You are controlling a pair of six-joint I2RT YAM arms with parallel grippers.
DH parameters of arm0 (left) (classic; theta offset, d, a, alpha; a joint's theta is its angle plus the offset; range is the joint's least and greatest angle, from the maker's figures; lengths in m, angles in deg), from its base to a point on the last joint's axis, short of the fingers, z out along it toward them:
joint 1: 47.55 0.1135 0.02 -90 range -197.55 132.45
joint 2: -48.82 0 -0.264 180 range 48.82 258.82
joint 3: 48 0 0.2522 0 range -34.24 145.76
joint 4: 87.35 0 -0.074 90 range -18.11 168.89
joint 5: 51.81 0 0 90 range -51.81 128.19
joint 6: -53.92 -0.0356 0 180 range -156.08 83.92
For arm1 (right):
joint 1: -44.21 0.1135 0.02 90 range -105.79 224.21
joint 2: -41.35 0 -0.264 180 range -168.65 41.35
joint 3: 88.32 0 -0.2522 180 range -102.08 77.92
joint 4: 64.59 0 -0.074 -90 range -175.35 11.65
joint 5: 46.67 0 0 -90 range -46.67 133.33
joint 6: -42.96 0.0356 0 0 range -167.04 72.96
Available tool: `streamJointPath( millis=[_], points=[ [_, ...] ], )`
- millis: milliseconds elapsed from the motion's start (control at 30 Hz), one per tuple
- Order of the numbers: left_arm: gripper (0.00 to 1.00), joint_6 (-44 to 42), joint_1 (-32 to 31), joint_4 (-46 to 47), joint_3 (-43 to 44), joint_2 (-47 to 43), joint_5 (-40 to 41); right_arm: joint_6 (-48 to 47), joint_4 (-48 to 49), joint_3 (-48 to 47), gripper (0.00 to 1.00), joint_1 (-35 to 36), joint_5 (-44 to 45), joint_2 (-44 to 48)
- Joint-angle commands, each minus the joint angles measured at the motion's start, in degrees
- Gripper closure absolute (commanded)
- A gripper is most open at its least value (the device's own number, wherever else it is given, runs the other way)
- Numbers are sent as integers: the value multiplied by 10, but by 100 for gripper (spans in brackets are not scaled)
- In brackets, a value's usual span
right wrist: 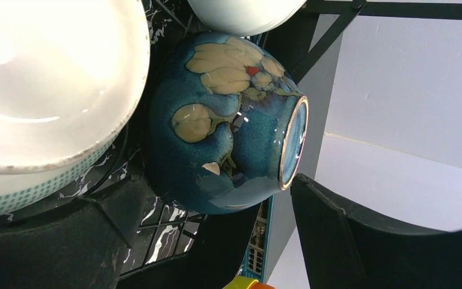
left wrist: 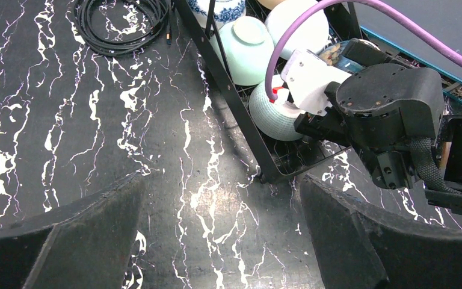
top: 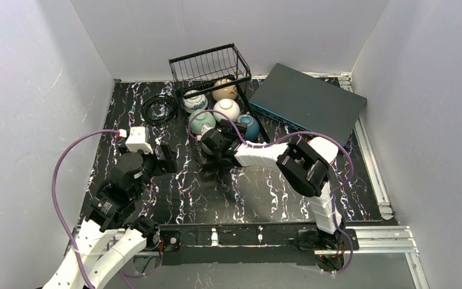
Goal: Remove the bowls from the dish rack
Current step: Pick up the bowl from the dish rack.
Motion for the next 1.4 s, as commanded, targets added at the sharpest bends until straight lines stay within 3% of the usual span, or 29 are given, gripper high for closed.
streamJointPath(
  millis=[0,533,967,1367],
  points=[
    [2,-4,3,4,-2,6,8,-24,-26,-18,5,-16,26,12],
    [2,-5,4,4,-3,2,8,-65,-17,-39,6,-28,5,21],
    [2,-4,4,4,-4,-3,11,-63,-26,-57,12,-38,-9,34],
    [2,-5,4,4,-4,-4,12,-59,-17,-66,8,-47,-1,39]
  ],
)
